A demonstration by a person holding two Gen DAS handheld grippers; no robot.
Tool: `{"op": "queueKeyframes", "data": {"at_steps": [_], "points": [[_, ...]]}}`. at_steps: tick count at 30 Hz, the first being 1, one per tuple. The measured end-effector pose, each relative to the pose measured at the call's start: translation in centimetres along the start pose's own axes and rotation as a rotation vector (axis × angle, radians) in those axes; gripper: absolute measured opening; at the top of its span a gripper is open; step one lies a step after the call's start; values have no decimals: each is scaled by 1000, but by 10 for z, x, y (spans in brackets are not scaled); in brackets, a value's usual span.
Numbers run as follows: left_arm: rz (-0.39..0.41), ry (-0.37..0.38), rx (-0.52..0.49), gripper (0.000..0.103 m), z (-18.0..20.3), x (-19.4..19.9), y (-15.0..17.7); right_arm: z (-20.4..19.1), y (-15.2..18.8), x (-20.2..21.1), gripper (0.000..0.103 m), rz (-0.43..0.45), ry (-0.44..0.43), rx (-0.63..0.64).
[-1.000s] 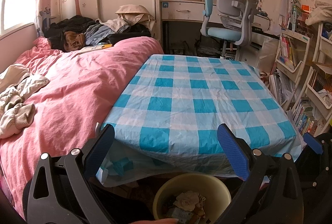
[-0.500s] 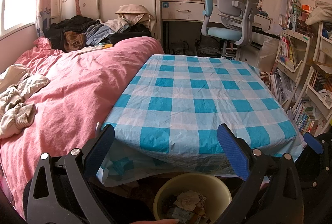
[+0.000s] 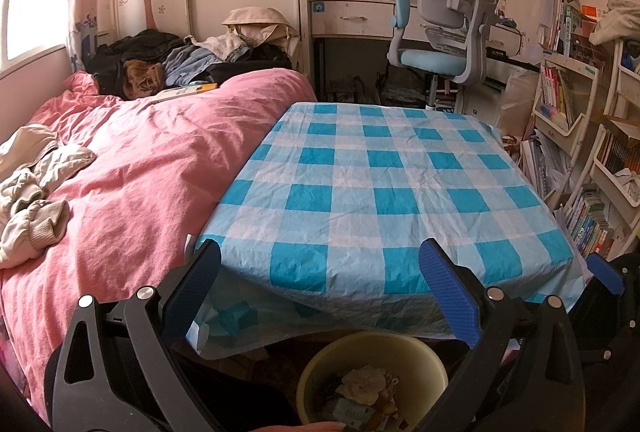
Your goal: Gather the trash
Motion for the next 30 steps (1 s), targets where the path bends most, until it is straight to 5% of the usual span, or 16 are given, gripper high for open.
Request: {"op": "queueKeyframes", "data": {"at_steps": [30], "points": [[-8, 5, -12, 96, 1, 3, 11, -1, -1, -1, 95, -2, 0, 4]]}}
Point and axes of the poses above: each gripper's, at about its wrist camera, not at the fingertips, and x roughly against the way its jaws point, z to its right, y to its underside, the point moved 9 cm from there along -x, roughly the way its jaws point, and after that the axes turned 6 degrees about -x, right-handed, at the moved point
